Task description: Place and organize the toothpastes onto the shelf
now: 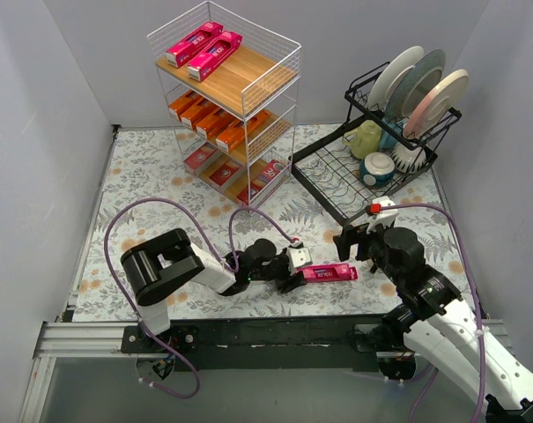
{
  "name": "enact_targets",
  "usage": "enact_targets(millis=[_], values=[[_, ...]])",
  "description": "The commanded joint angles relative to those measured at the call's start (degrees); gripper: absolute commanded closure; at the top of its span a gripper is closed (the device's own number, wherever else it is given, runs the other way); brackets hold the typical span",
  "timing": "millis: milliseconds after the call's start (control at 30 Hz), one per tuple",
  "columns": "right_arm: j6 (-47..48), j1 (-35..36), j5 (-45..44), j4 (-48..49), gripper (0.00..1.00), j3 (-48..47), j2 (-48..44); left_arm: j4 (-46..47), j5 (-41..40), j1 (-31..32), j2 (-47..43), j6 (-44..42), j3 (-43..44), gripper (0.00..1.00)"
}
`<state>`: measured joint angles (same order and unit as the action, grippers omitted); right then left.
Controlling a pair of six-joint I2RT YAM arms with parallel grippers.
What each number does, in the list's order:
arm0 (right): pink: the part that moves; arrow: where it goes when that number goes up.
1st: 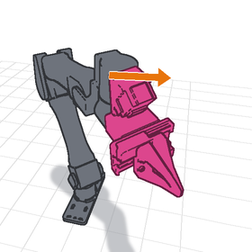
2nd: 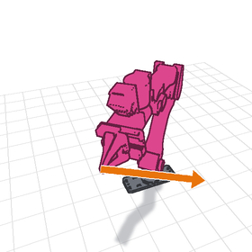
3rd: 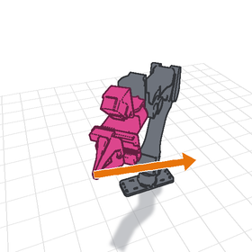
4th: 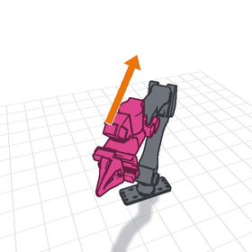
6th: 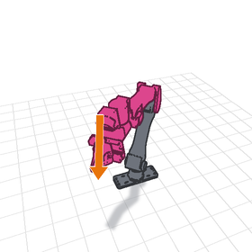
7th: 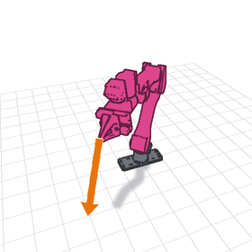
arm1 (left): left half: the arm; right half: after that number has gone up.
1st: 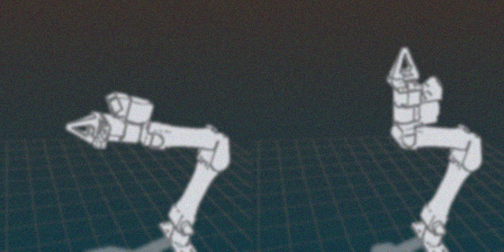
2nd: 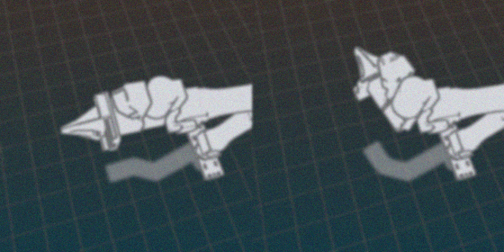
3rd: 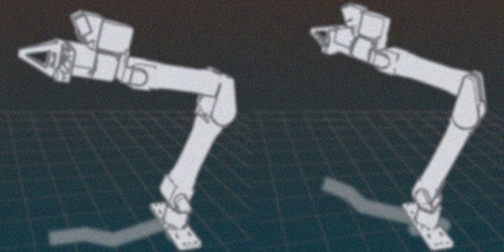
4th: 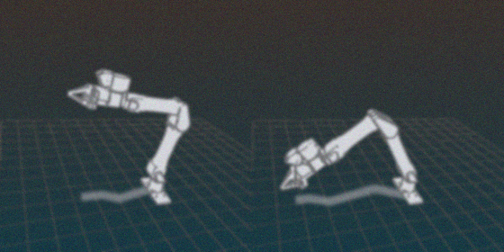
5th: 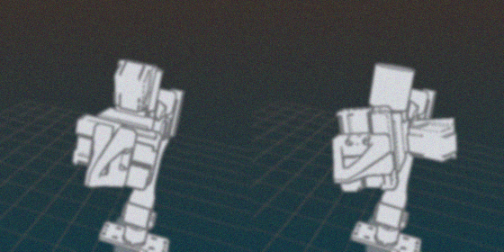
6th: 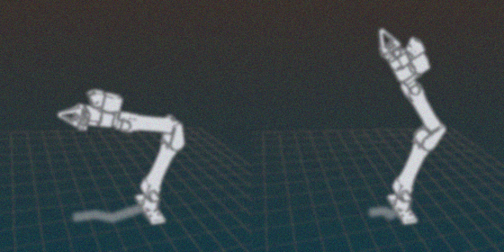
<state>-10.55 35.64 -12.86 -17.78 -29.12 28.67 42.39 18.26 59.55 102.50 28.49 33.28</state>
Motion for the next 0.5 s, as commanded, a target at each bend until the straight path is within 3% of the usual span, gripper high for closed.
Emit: enact_targets(millis=[0,300,467], values=[[-0.4,0.0,-1.4,3.4,0.07,0.3,-0.9,-1.1,-3.7,0.5,-3.7,1.0,-2.5,0.57],[0.2,0.0,-2.6,2.8,0.08,-1.3,-2.5,-4.2,-9.2,0.5,-16.5,6.5,-2.4,0.73],[0.4,0.0,-3.0,3.5,0.09,-1.7,-5.5,-16.2,-17.5,0.3,-24.2,9.8,5.1,0.76]])
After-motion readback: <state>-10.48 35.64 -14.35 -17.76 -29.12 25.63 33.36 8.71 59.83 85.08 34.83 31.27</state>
